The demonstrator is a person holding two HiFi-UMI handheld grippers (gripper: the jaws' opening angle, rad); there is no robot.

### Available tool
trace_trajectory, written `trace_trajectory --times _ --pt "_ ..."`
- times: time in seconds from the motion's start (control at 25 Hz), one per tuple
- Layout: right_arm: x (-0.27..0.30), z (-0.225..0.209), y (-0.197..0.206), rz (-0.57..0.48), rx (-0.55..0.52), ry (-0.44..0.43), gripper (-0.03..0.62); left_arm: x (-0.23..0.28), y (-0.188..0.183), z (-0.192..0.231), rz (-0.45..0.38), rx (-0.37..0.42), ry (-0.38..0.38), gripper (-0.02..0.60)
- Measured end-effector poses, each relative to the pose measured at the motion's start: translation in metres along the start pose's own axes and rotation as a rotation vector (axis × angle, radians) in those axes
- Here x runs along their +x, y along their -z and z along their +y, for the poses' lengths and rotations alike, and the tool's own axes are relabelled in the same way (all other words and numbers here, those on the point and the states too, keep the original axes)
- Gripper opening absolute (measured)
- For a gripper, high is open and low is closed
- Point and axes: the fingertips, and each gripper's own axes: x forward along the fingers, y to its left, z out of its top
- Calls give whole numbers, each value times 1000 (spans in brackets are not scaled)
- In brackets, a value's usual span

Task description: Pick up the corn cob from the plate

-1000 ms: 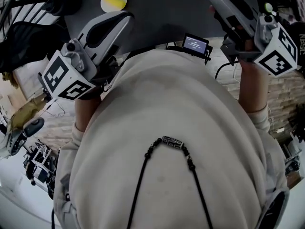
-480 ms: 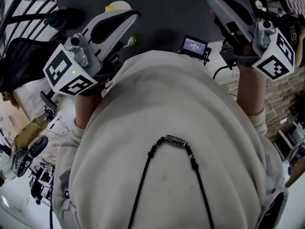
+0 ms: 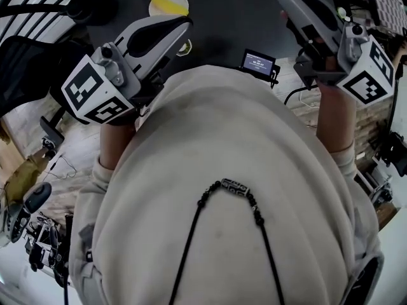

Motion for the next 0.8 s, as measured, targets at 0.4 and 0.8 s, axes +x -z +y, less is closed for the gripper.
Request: trace_trajectory --times 0.4,0.8 --pt "26 -12 23 121 -12 24 17 -18 9 13 -24 -42 -46 0" --pt "69 -43 25 205 -59 -20 17 -44 11 26 -70 -70 -229 0"
